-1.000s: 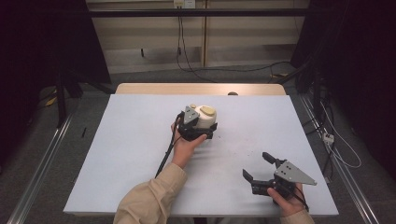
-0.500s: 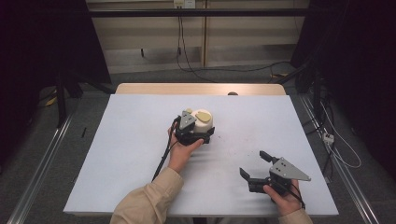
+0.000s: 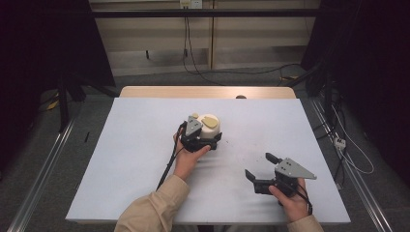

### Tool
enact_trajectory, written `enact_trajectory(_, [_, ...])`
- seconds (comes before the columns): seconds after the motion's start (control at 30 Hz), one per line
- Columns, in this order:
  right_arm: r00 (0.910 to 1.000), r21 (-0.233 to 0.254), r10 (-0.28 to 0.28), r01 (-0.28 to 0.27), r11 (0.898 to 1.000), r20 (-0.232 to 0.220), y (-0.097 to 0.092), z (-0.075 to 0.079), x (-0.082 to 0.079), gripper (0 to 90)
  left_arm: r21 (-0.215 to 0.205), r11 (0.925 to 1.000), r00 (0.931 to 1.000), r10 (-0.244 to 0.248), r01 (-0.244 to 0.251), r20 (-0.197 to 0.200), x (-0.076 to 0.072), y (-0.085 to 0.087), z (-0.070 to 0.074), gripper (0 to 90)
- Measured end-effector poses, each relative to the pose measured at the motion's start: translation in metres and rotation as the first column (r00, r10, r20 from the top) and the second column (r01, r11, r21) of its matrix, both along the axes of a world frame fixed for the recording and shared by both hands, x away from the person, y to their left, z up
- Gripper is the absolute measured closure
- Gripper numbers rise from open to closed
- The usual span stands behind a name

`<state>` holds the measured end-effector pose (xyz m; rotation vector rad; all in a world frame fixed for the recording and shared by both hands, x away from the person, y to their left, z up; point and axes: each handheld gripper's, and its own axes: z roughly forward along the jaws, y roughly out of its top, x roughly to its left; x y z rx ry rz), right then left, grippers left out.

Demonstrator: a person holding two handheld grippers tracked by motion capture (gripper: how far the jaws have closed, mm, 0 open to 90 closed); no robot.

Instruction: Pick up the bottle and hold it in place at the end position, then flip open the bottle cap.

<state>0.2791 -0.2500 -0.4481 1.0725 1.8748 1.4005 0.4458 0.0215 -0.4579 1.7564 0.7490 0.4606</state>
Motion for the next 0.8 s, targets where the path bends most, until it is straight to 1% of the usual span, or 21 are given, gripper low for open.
enact_trajectory(0.13, [0.9999,0.009,0.001,0.000,1.000,-0.015,0.004,0.003,0.007,5.1,0.000,1.0000,1.0000,0.000,0.000,0.004,0.000,0.000,0.000,5.1])
enact_trajectory(0.27, [0.9985,0.005,0.030,-0.029,1.000,-0.045,0.013,0.003,0.016,5.1,-0.002,1.0000,1.0000,0.002,-0.002,0.005,0.000,0.000,0.000,5.1])
enact_trajectory(0.4, [0.9972,-0.002,0.043,-0.043,0.999,-0.061,0.022,0.004,0.024,5.4,0.000,1.0000,1.0000,0.002,-0.002,0.002,0.000,0.000,0.000,5.2])
enact_trajectory(0.53, [0.9971,0.002,0.037,-0.037,0.999,-0.067,0.027,0.010,0.032,6.9,0.001,1.0000,1.0000,0.002,-0.002,0.002,0.000,0.000,0.000,5.2])
enact_trajectory(0.8, [0.9964,0.035,0.025,-0.022,0.999,-0.081,0.035,0.021,0.048,16.8,0.001,1.0000,1.0000,-0.001,0.001,0.005,0.000,0.000,0.000,5.2])
